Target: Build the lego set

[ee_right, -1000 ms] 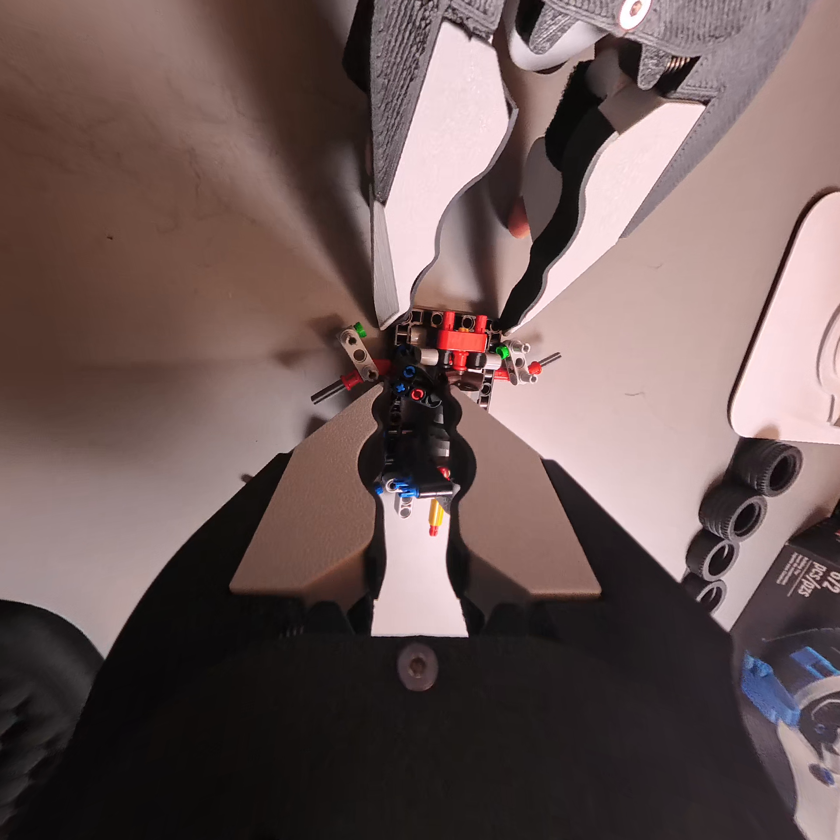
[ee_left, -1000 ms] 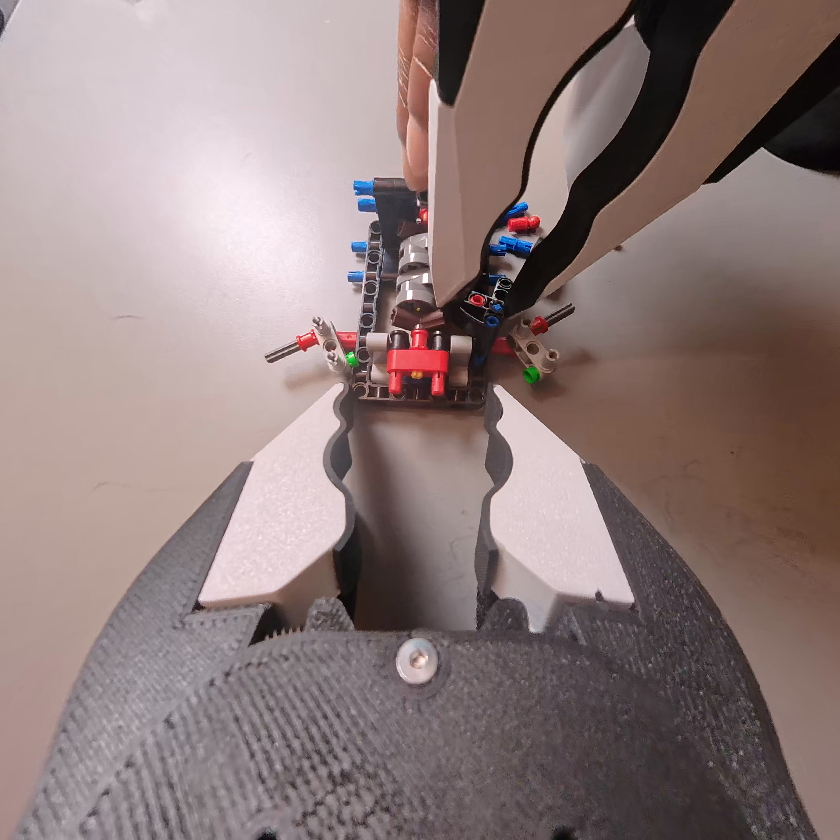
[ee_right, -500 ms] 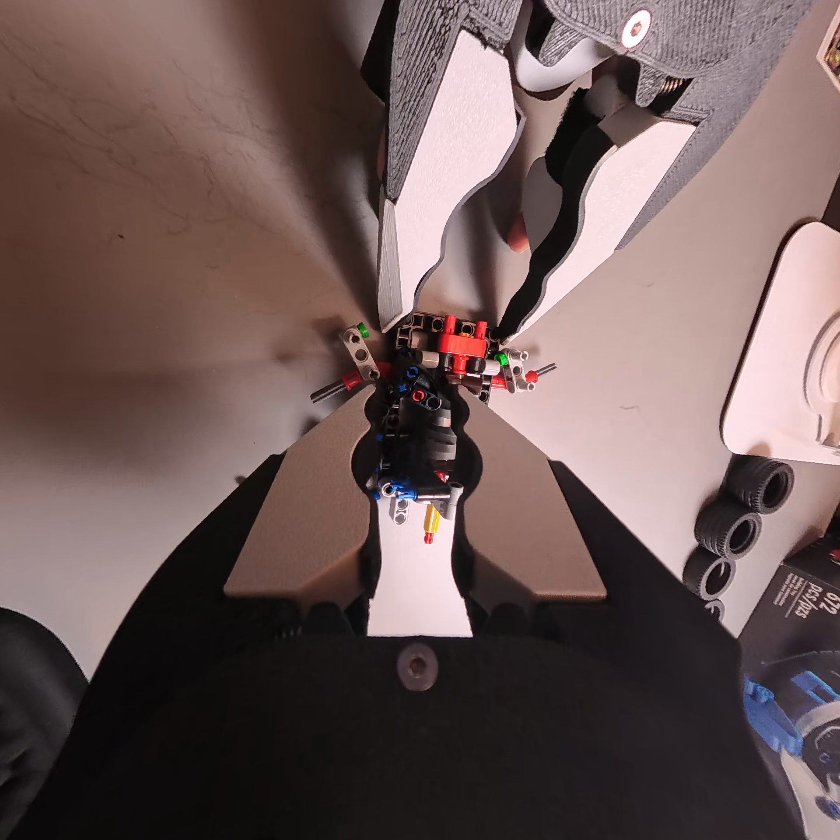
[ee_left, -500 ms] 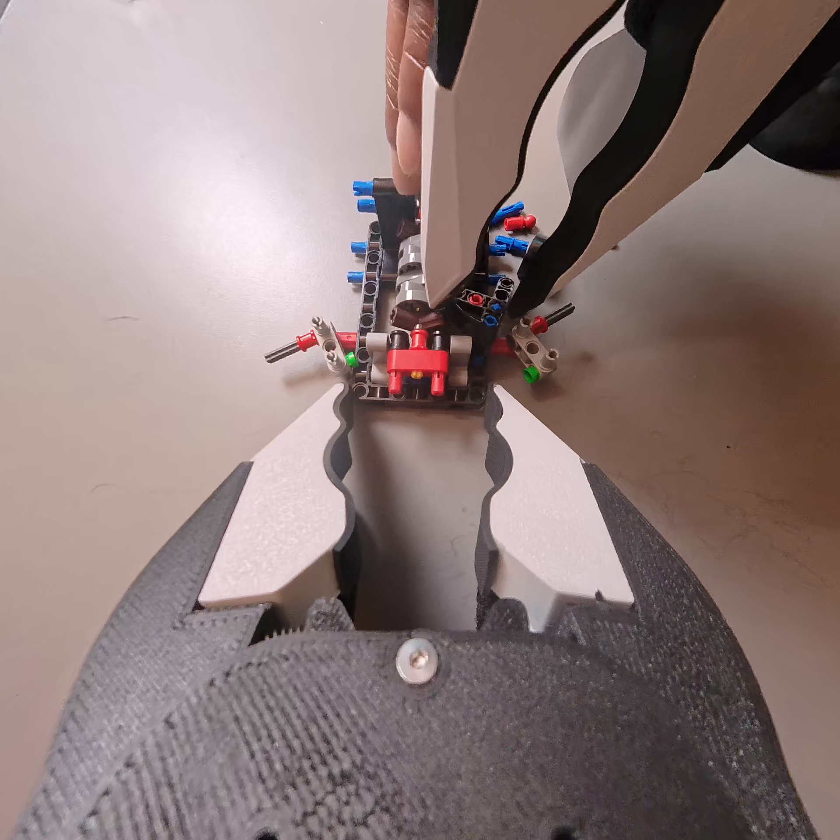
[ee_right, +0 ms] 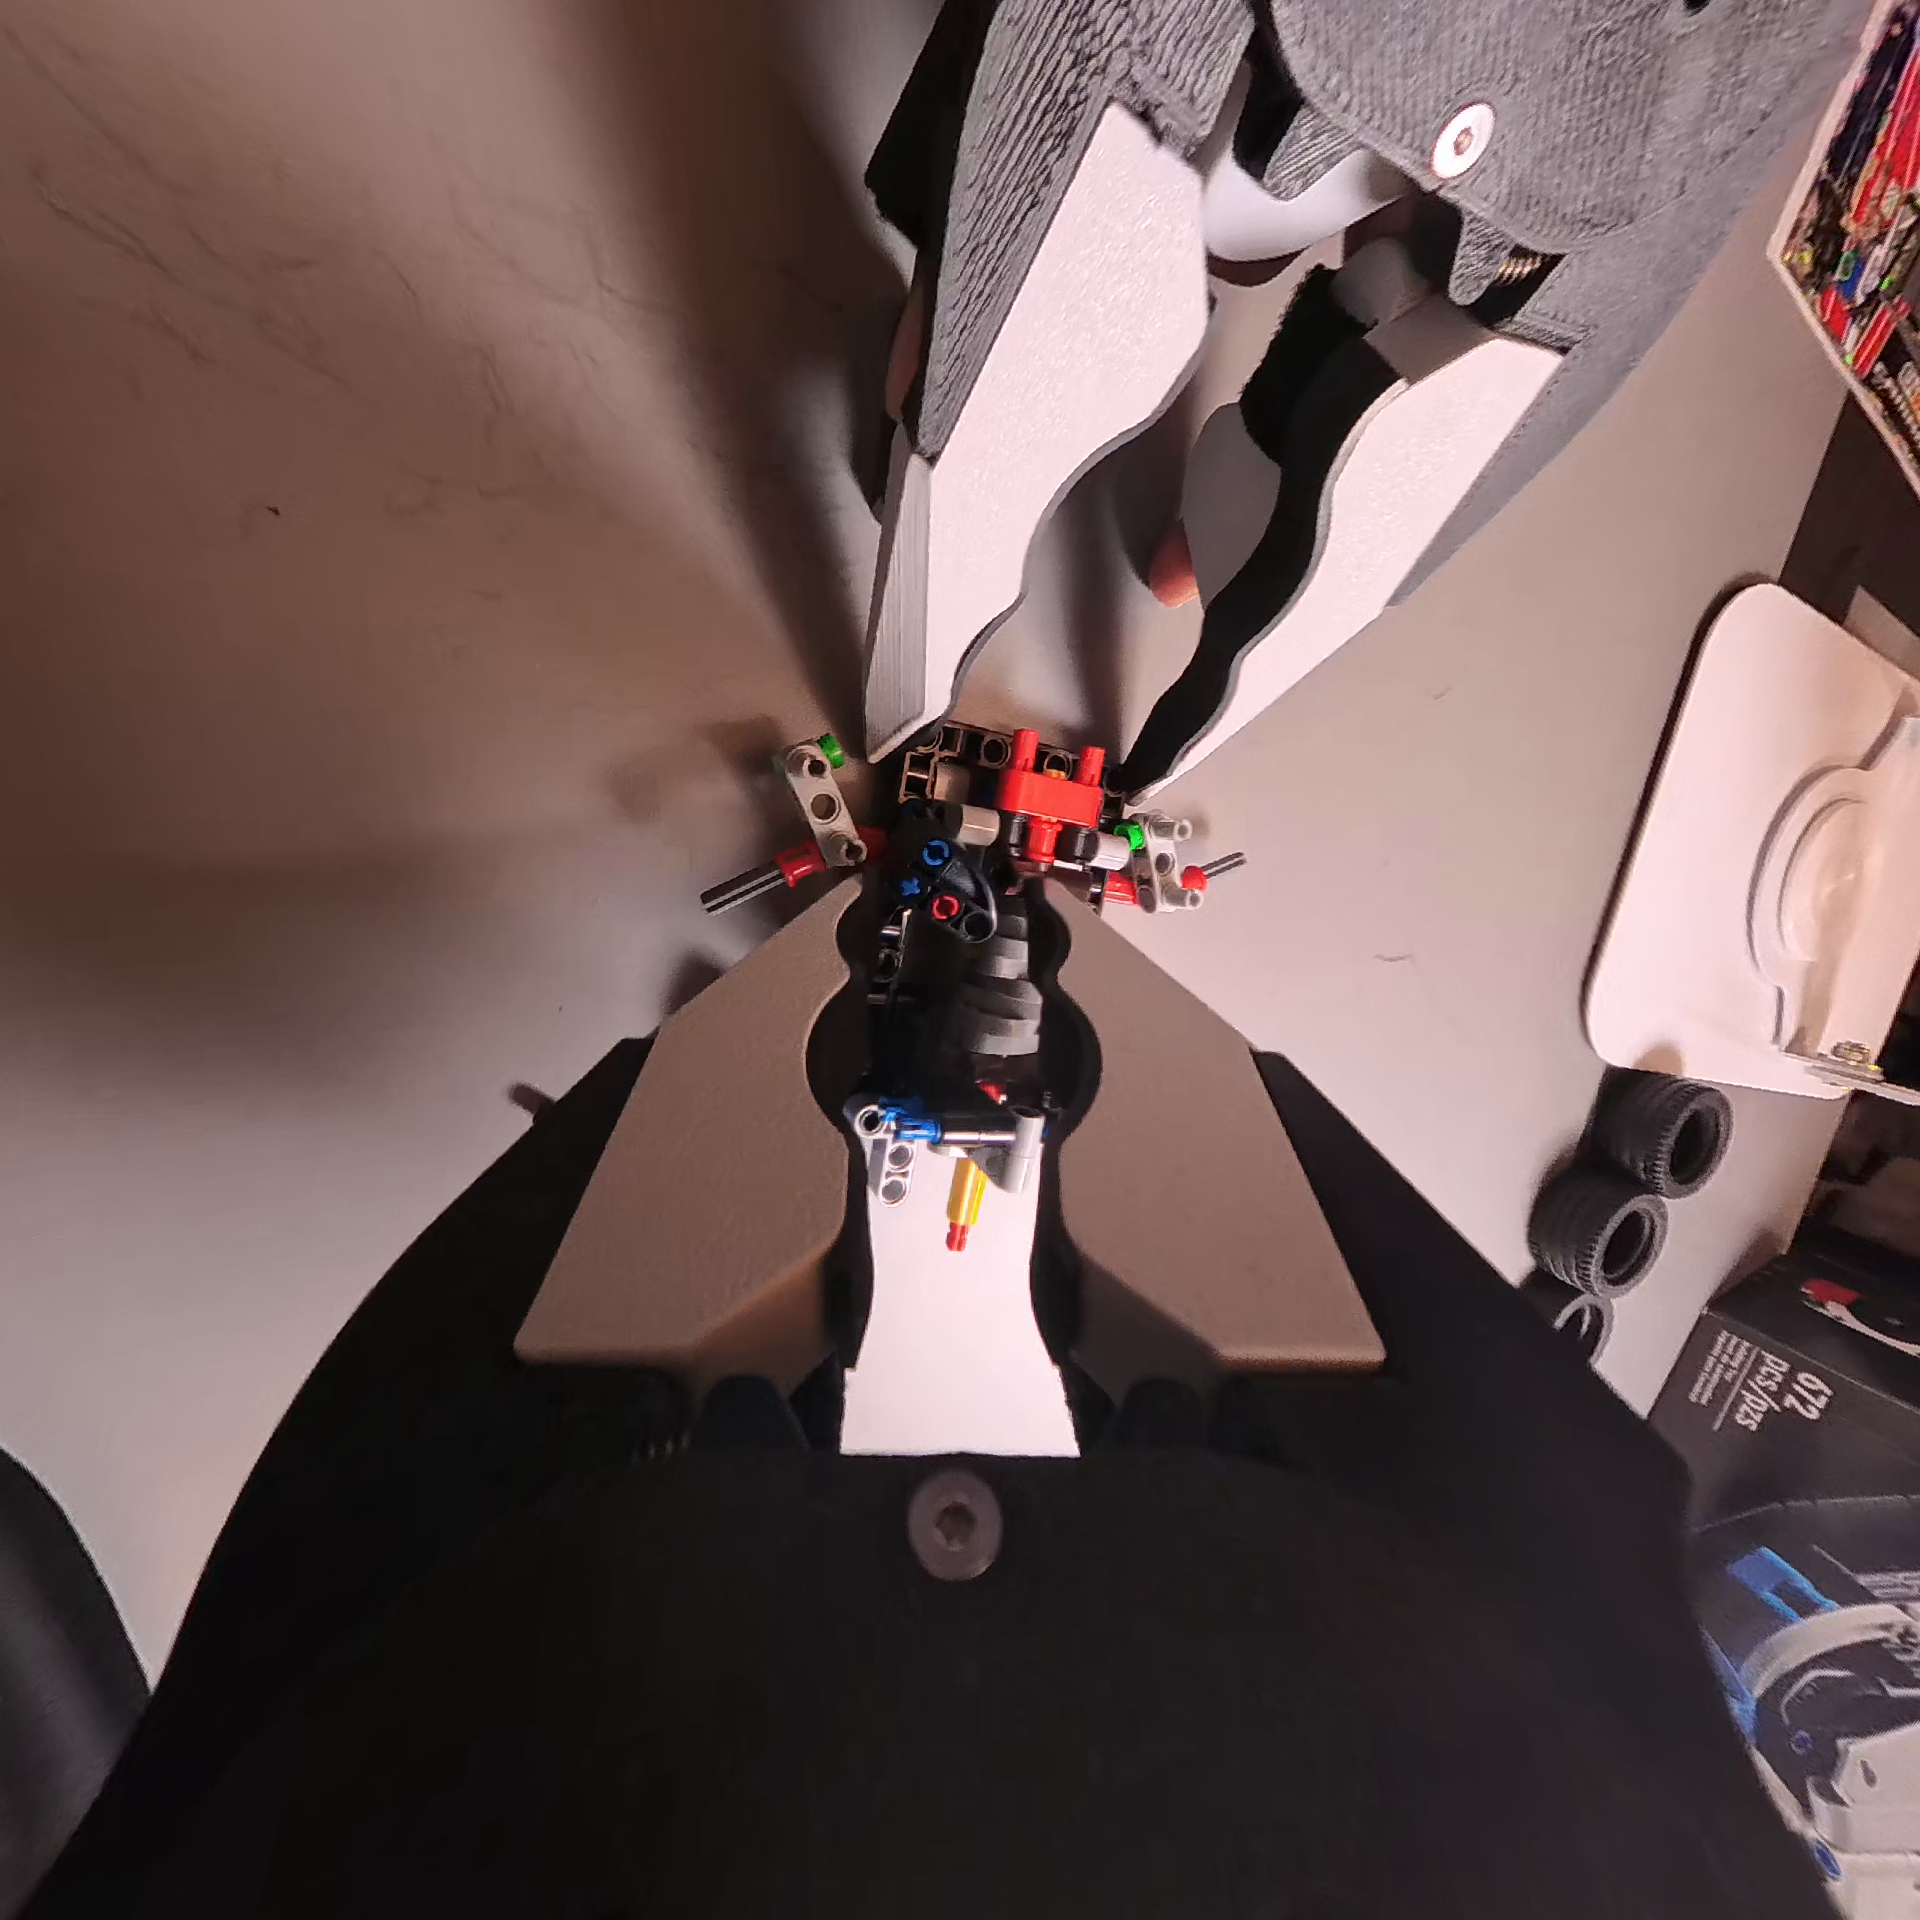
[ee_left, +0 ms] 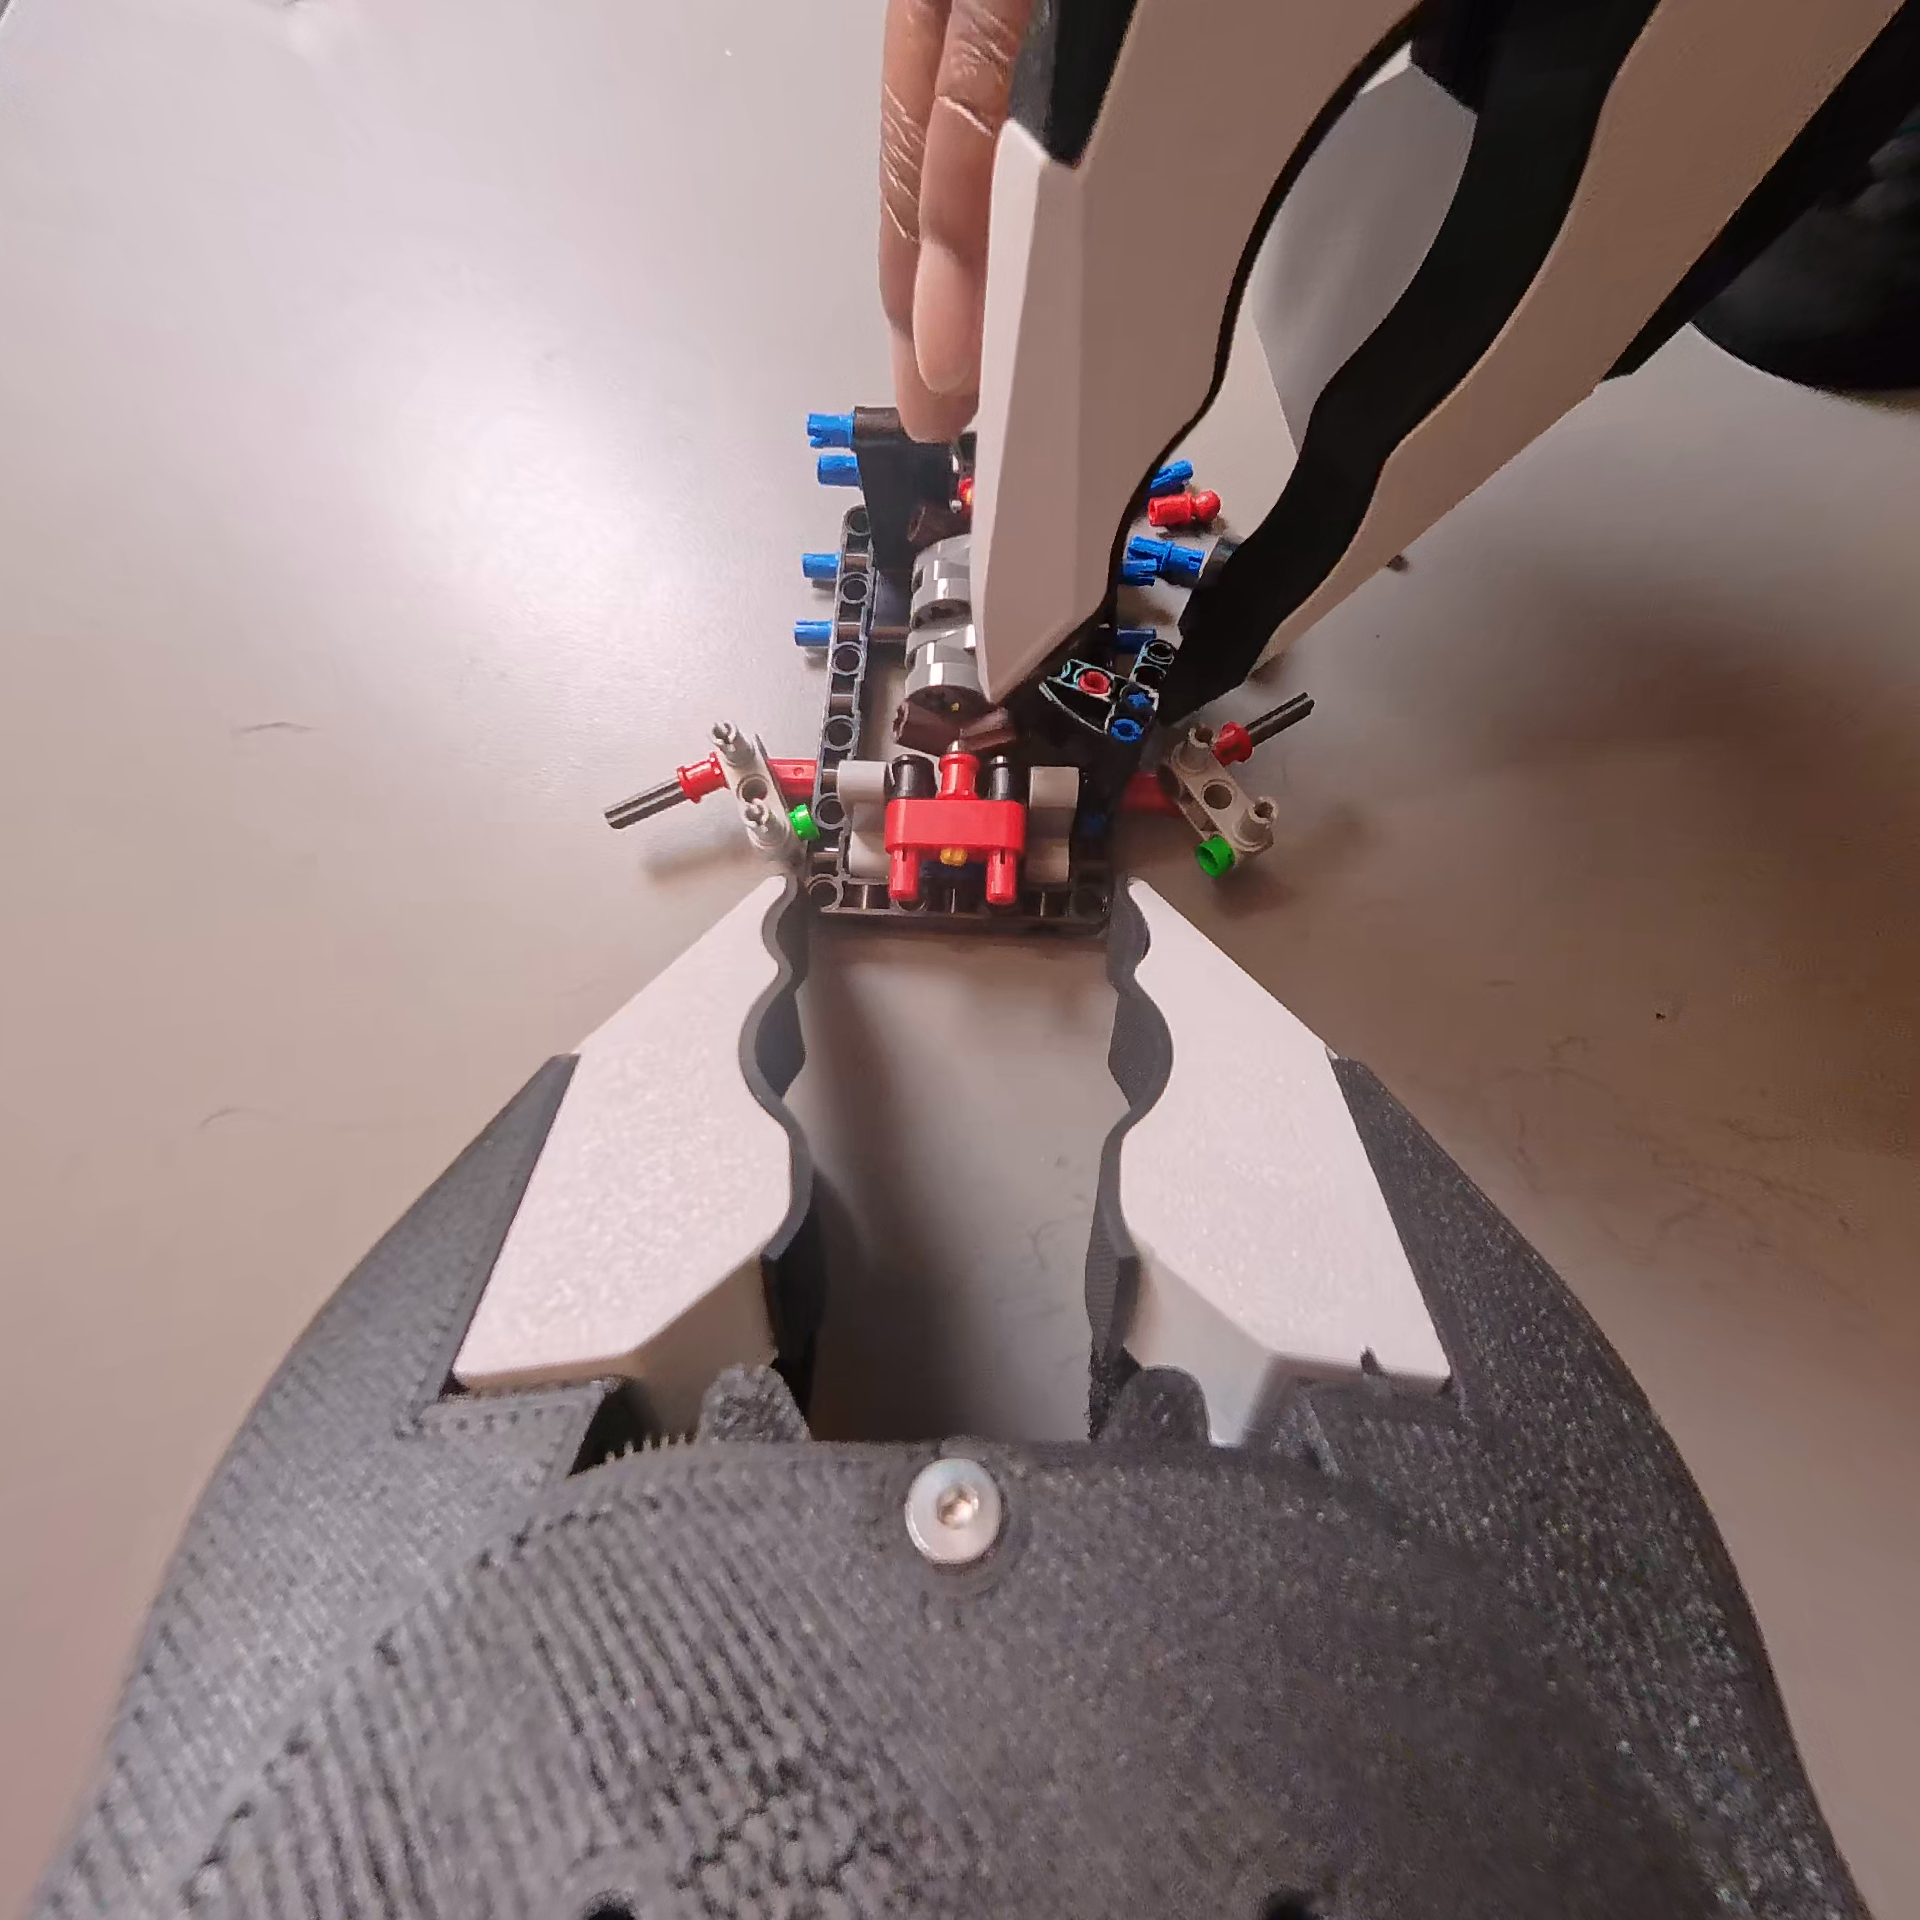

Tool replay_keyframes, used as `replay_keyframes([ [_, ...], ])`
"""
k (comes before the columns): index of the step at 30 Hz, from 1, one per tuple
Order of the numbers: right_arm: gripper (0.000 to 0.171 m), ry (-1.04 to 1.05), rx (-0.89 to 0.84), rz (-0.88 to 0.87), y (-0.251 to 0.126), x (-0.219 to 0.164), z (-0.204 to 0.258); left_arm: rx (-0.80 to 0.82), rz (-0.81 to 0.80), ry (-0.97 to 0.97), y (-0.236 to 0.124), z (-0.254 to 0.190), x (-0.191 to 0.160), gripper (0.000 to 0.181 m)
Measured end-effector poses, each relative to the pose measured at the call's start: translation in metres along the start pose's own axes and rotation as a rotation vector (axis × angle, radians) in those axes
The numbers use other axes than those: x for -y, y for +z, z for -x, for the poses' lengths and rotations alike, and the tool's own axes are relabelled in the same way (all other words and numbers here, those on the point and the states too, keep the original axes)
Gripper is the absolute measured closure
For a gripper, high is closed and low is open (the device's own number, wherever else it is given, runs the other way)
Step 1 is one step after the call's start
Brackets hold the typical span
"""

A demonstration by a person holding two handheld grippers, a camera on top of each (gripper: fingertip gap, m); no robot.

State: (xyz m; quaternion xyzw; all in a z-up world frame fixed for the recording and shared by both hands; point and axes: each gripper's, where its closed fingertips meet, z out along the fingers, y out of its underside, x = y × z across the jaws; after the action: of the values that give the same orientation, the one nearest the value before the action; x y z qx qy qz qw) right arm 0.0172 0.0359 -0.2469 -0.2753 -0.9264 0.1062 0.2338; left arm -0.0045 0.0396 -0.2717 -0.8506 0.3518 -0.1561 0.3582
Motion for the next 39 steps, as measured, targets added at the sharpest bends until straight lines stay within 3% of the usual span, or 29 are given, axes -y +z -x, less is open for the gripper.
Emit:
replay_keyframes([
  [12, 0.155, 0.012, 0.047, 0.061, 0.001, 0.000, 0.004, 0.006, 0.001, 0.001, 0.000, 0.000, 0.000, 0.125],
  [26, 0.155, 0.302, 0.050, 0.257, -0.001, -0.010, 0.002, 0.081, 0.024, -0.050, 0.002, 0.002, 0.001, 0.125],
  [39, 0.155, 0.338, 0.089, 0.205, -0.002, -0.015, 0.002, 0.086, 0.011, -0.056, 0.002, 0.002, 0.001, 0.125],
])
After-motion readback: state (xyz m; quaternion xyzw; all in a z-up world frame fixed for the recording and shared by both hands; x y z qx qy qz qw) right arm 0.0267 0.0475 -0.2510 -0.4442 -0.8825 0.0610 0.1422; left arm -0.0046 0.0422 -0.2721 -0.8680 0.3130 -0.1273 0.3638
